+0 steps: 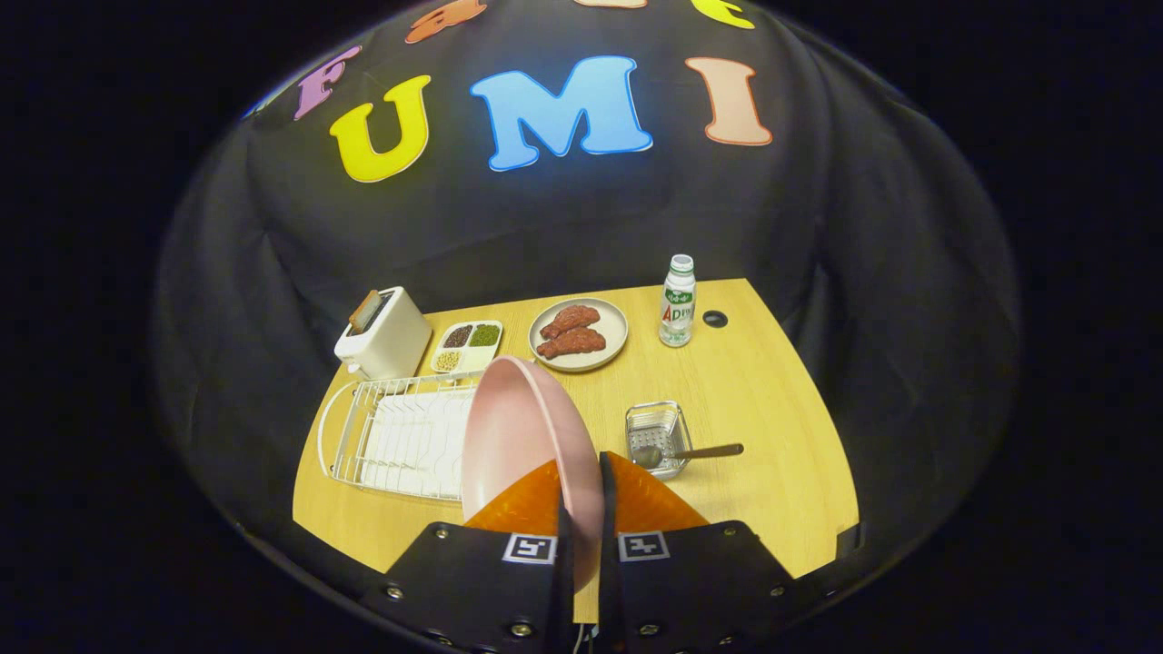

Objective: Take the plate from the dish rack, then take the spoon from the basket and place it into the plate.

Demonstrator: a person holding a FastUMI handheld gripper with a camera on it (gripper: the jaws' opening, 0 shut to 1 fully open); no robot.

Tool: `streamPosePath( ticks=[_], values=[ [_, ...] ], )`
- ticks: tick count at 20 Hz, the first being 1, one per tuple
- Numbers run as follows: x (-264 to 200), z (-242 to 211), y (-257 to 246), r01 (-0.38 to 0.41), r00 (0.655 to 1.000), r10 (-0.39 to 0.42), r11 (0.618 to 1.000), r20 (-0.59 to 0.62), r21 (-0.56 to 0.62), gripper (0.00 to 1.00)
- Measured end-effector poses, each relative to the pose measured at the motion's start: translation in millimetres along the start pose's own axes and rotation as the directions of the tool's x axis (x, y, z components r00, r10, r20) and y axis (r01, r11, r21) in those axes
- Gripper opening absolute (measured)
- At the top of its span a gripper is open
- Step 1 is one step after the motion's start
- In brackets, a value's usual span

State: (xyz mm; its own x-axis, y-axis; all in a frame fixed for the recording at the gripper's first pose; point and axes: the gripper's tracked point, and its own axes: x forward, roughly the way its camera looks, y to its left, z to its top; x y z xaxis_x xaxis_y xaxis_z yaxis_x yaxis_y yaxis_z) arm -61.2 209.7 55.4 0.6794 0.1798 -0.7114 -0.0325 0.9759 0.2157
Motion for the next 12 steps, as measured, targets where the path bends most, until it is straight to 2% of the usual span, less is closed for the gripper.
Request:
streamPosePath(
  ticks=[6, 9, 12],
  values=[
    [12.7, -87.0, -3.3, -0.130, 0.987, 0.137, 0.988, -0.087, 0.084, 0.11],
    [23.8, -118.3, 2.7, -0.199, 0.969, 0.215, 0.971, -0.122, 0.134, 0.10],
    [38.4, -141.3, 3.2, -0.236, 0.956, 0.254, 0.963, -0.148, 0.132, 0.11]
  ],
)
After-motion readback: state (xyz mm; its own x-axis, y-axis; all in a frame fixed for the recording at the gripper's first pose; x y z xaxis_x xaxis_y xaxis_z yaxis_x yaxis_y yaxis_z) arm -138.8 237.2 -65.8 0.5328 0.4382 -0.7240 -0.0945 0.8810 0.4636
